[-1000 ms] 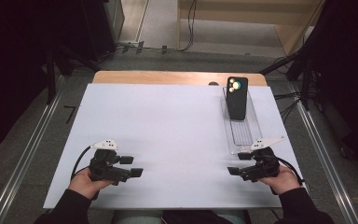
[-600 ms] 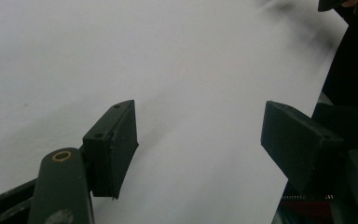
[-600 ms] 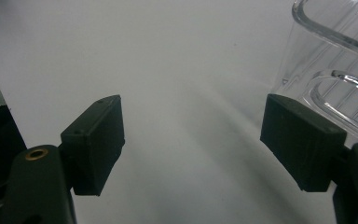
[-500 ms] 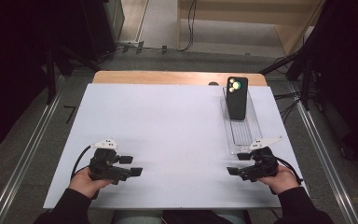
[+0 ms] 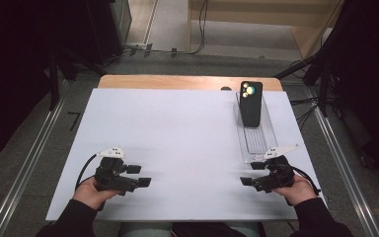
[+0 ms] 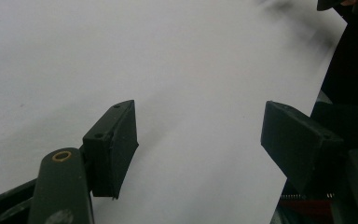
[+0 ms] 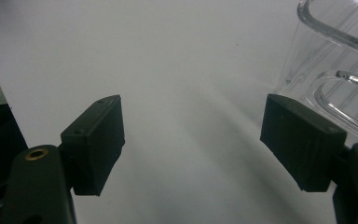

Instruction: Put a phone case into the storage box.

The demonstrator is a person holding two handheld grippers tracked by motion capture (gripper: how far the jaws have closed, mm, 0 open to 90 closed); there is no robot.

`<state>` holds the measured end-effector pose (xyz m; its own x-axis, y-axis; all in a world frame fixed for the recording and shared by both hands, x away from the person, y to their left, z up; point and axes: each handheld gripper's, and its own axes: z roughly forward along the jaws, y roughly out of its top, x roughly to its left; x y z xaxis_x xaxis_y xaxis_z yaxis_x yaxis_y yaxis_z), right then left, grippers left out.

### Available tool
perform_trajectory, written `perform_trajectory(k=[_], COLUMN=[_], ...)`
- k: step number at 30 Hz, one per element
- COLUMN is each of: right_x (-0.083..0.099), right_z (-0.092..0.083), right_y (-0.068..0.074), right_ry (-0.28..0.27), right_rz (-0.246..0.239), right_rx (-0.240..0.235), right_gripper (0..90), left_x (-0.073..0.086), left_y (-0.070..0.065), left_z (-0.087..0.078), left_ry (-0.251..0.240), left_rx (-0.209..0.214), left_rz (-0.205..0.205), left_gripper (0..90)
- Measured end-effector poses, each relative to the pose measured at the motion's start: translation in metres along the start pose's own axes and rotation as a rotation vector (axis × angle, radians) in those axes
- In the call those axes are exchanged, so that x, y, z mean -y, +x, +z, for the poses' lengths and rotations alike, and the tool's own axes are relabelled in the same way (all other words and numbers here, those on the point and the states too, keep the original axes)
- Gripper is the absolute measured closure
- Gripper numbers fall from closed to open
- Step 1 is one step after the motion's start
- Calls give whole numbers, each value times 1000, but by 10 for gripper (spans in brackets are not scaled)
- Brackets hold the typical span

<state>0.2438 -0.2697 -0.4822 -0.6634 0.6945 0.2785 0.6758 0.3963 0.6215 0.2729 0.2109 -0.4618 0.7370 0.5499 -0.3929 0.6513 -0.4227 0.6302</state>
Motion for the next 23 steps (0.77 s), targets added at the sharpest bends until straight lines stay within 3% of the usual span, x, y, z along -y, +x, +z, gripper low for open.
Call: perform_trajectory(k=[23], right_x=[0], right_z=[1], right_y=[0], right_ry=[5], right_rz=[-10], right_rx=[-3], right_gripper=[200], left_x=[0], left_y=[0], left_z=[0], left_ry=[-1], left_rx=[-3], left_rz=[-1], left_gripper=[273])
